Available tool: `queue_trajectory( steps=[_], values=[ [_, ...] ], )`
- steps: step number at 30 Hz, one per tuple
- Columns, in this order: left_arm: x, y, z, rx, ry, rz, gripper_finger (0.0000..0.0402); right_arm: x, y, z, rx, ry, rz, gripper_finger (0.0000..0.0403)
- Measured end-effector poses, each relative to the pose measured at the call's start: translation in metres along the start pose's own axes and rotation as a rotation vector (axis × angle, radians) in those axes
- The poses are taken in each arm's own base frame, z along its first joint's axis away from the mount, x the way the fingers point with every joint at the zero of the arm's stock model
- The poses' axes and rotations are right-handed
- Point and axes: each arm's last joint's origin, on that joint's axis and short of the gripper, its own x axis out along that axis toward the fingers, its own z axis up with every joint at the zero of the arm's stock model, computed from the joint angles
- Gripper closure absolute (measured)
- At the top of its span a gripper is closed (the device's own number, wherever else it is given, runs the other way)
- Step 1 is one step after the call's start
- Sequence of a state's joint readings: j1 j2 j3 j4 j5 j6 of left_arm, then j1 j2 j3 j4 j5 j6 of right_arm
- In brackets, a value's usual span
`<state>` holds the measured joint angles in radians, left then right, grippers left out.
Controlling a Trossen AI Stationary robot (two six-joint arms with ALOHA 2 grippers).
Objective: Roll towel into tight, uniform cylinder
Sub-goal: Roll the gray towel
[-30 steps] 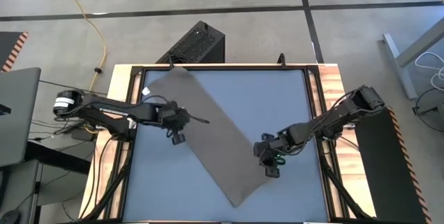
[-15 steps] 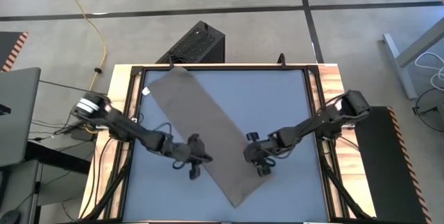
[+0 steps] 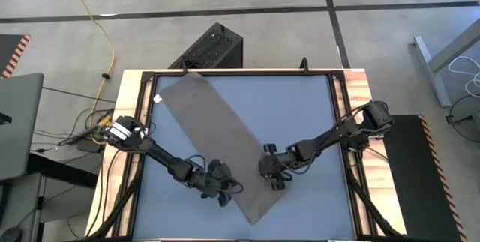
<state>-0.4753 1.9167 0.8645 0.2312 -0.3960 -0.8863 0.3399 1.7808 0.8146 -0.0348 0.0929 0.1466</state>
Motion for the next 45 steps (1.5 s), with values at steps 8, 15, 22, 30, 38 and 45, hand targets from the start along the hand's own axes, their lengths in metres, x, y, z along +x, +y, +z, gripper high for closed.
queue_trajectory(
  steps=[8, 15, 22, 30, 38, 45],
  values=[
    [-0.019, 0.001, 0.007, 0.038, 0.128, 0.178, 0.04, -0.002, 0.022, 0.001, 0.0, -0.056, 0.011, 0.0285],
    [-0.041, -0.007, 0.021, 0.067, 0.188, 0.068, 0.04, -0.007, 0.026, 0.017, -0.06, -0.11, 0.029, 0.0285],
    [-0.06, -0.027, 0.038, 0.121, 0.037, -0.088, 0.04, -0.04, 0.026, 0.04, -0.151, -0.223, 0.039, 0.0285],
    [-0.029, -0.06, 0.03, 0.173, -0.189, -0.349, 0.04, -0.067, 0.043, 0.042, -0.119, -0.277, 0.141, 0.0285],
    [0.018, -0.076, 0.014, 0.26, 0.004, -0.367, 0.04, -0.043, 0.089, 0.019, -0.113, -0.266, 0.193, 0.0285],
    [0.023, -0.081, 0.015, 0.311, 0.1, -0.315, 0.04, -0.016, 0.104, -0.001, -0.007, -0.185, 0.156, 0.0285]
  ],
)
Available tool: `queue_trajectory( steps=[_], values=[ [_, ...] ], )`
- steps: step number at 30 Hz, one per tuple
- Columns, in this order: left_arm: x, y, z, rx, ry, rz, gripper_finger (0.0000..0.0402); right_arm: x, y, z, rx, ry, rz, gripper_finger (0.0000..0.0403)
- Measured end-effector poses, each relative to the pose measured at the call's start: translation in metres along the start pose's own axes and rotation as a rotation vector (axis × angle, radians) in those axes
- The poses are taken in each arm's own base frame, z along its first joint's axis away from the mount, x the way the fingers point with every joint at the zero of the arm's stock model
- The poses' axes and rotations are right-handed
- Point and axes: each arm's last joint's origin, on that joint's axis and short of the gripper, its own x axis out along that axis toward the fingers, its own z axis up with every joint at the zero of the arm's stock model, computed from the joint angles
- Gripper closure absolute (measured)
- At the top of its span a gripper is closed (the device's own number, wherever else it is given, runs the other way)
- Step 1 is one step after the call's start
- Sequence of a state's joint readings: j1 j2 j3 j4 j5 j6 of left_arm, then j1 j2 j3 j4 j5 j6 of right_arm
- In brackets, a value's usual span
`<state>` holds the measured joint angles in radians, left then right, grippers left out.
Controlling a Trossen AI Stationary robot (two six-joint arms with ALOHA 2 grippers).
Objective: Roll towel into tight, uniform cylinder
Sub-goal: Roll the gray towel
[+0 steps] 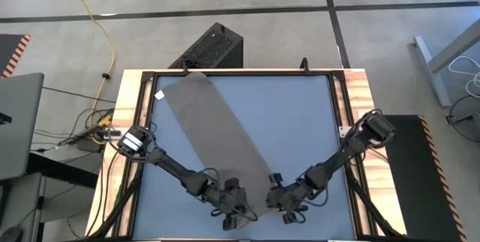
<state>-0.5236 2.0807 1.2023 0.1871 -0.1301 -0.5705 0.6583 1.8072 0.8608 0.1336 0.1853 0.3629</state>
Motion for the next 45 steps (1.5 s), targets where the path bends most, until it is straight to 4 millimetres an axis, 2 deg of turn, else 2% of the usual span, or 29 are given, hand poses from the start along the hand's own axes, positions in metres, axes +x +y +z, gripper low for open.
queue_trajectory(
  steps=[5, 12, 16, 18, 23, 27, 33, 38, 45],
  values=[
    [-0.002, -0.003, 0.005, 0.031, -0.017, -0.004, 0.04, -0.004, 0.007, -0.003, 0.026, 0.02, 0.012, 0.0285],
    [-0.002, -0.003, 0.005, 0.037, -0.01, 0.002, 0.04, -0.034, 0.01, 0.019, -0.006, -0.089, 0.045, 0.0285],
    [-0.001, -0.006, 0.001, 0.038, 0.007, -0.01, 0.04, -0.042, 0.011, 0.029, -0.031, -0.183, 0.026, 0.0285],
    [-0.001, -0.007, 0.0, 0.041, 0.007, -0.004, 0.04, -0.036, 0.012, 0.031, -0.048, -0.222, 0.031, 0.0285],
    [-0.002, -0.005, -0.004, 0.025, 0.036, 0.026, 0.04, -0.001, 0.008, 0.027, -0.046, -0.295, 0.038, 0.0285],
    [-0.002, 0.0, -0.009, 0.01, 0.058, 0.078, 0.04, 0.023, 0.004, 0.019, -0.048, -0.247, 0.052, 0.0285],
    [-0.002, 0.001, -0.01, 0.011, 0.064, 0.1, 0.04, 0.042, 0.014, 0.008, -0.066, -0.209, 0.136, 0.0285],
    [-0.002, 0.002, -0.011, 0.004, 0.071, 0.103, 0.04, 0.04, 0.017, 0.007, -0.083, -0.19, 0.165, 0.0285],
    [-0.002, 0.002, -0.011, -0.004, 0.077, 0.1, 0.04, 0.01, 0.015, 0.031, -0.162, -0.263, 0.1, 0.0285]
  ],
)
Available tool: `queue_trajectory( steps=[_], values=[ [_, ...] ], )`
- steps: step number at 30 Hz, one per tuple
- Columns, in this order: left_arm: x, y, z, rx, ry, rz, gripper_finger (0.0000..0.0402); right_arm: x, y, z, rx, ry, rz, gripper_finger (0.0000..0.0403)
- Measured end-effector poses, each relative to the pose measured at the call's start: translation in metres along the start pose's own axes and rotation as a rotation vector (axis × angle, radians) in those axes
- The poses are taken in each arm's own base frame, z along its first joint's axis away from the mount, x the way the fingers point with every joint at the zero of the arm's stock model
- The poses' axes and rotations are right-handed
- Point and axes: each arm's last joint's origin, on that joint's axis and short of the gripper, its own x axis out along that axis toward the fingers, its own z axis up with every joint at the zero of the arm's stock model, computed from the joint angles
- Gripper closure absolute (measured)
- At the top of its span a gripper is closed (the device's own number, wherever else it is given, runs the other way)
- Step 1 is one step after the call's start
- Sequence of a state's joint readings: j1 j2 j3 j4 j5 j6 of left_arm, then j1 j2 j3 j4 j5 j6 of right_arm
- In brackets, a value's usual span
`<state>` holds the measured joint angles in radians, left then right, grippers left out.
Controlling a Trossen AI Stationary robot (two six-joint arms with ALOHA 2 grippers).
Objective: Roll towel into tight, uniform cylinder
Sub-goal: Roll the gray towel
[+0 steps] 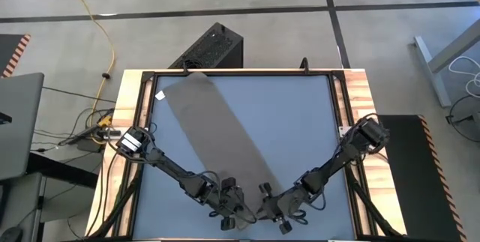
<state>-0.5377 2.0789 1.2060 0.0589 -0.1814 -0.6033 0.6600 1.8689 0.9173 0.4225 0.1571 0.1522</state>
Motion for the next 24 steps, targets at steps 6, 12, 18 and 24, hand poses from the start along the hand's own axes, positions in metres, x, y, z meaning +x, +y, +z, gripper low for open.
queue_trajectory(
  steps=[6, 12, 18, 24],
  values=[
    [0.0, 0.0, 0.0, -0.007, 0.001, 0.0, 0.04, -0.002, 0.003, 0.007, 0.002, -0.06, 0.016, 0.0285],
    [0.0, 0.0, 0.0, 0.001, -0.005, 0.004, 0.04, 0.026, 0.004, -0.02, 0.037, -0.081, 0.047, 0.0285],
    [0.0, -0.001, -0.001, 0.002, -0.005, 0.003, 0.04, 0.039, -0.005, -0.036, 0.15, -0.041, 0.064, 0.0285],
    [0.0, -0.001, -0.001, 0.003, -0.001, 0.0, 0.04, 0.031, -0.004, -0.025, 0.181, -0.022, 0.165, 0.0285]
  ],
)
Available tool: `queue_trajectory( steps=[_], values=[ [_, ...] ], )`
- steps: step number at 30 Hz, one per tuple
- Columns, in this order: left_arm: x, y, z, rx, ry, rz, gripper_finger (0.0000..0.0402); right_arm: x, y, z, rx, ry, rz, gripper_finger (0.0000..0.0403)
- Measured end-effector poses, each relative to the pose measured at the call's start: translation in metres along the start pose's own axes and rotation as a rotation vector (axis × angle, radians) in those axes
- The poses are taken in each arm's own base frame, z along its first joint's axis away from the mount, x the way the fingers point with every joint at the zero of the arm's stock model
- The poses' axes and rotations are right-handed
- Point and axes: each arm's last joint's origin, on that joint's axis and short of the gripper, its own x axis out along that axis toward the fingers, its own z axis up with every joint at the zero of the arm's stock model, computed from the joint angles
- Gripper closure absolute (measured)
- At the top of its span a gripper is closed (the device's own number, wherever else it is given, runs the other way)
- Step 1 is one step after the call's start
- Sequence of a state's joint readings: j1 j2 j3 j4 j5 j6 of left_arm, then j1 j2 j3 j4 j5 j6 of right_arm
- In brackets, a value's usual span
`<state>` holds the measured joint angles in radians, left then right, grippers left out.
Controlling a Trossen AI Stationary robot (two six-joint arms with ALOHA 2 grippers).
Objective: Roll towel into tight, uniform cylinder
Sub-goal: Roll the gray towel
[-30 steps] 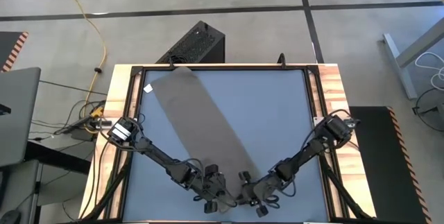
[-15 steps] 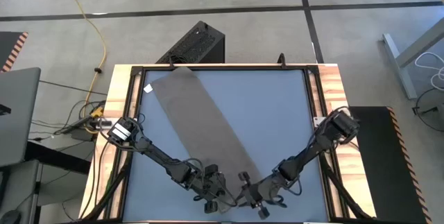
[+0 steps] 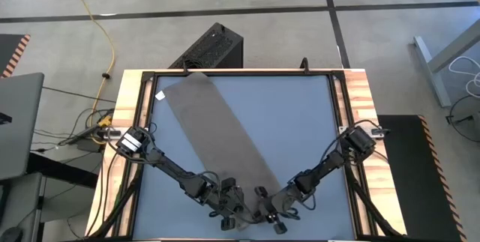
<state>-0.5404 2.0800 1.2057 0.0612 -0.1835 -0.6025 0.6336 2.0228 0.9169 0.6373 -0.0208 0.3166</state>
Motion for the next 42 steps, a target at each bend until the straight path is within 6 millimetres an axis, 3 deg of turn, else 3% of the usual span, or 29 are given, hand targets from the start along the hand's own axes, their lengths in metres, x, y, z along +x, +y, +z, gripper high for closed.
queue_trajectory(
  steps=[5, 11, 17, 23, 27, 32, 36, 42],
  values=[
    [0.0, 0.0, 0.0, 0.008, 0.0, 0.0, 0.04, -0.02, 0.016, 0.022, -0.065, -0.01, 0.012, 0.0285],
    [0.0, 0.0, 0.0, 0.008, 0.0, 0.0, 0.04, -0.031, 0.014, 0.026, -0.16, 0.003, -0.227, 0.0285],
    [-0.006, -0.006, 0.007, 0.037, -0.024, -0.011, 0.04, -0.035, -0.01, 0.021, -0.227, 0.118, -0.38, 0.0285],
    [-0.033, -0.018, 0.028, 0.09, -0.079, -0.042, 0.04, -0.049, -0.037, 0.045, -0.273, 0.092, -0.389, 0.0285],
    [-0.055, -0.015, 0.034, 0.125, -0.111, 0.112, 0.04, -0.065, -0.06, 0.063, -0.296, 0.071, -0.399, 0.0285],
    [-0.078, 0.017, 0.037, 0.086, -0.122, 0.435, 0.04, -0.084, -0.103, 0.077, -0.297, 0.081, -0.41, 0.0285],
    [-0.076, 0.065, 0.018, -0.057, -0.055, 0.554, 0.0401, -0.101, -0.145, 0.086, -0.281, 0.024, -0.379, 0.0285],
    [-0.092, 0.12, -0.011, -0.285, -0.082, 0.662, 0.0401, -0.137, -0.206, 0.099, -0.152, -0.13, -0.567, 0.0285]
  ],
)
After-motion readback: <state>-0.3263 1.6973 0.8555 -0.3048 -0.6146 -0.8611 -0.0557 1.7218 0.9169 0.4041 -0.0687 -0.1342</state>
